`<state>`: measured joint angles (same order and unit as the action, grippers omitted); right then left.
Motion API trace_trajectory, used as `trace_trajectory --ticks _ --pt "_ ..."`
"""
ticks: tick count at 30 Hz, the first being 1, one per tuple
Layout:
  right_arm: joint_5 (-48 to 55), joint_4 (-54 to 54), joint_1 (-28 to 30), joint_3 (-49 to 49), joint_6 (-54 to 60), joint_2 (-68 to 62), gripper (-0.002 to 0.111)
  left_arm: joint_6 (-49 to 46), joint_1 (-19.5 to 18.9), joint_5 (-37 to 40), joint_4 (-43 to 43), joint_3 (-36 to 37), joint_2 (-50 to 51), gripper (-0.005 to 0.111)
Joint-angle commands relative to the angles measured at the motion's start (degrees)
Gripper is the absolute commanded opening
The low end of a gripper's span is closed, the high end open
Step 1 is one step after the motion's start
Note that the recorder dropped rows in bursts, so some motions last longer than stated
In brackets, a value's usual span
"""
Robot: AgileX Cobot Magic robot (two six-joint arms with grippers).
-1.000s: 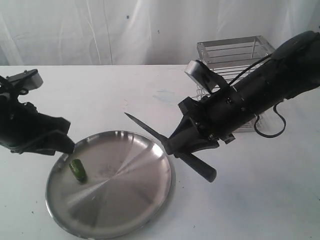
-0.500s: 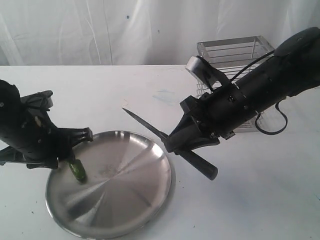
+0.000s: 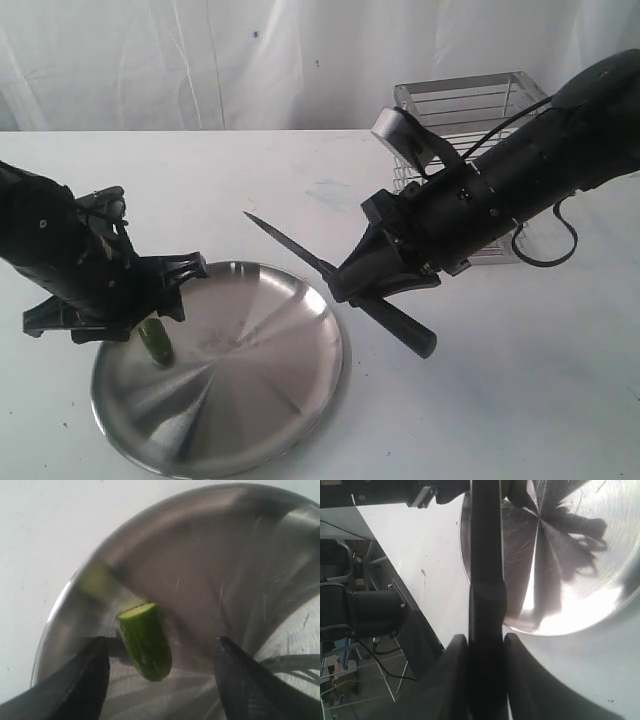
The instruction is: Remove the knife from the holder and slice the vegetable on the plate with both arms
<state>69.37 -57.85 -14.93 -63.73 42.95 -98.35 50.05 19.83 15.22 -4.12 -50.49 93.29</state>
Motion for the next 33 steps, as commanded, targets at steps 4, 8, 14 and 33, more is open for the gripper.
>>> trace_trajectory --ticks 4,8,14,33 --pt "0.59 -0.58 0.25 -0.26 0.81 0.65 0.000 0.94 0.78 -0.20 1.73 -0.28 2.44 0.063" --pt "0.59 -0.58 0.25 -0.26 0.81 0.92 0.000 0.94 0.78 -2.21 1.71 -0.28 4.13 0.063" --pt "0.59 -0.58 0.25 -0.26 0.81 1.54 0.000 0.94 0.81 -6.03 1.71 -0.28 5.71 0.063" --pt "0.59 -0.58 0.25 -0.26 0.81 1.57 0.000 -30.33 0.81 -5.60 1.47 -0.28 3.61 0.000"
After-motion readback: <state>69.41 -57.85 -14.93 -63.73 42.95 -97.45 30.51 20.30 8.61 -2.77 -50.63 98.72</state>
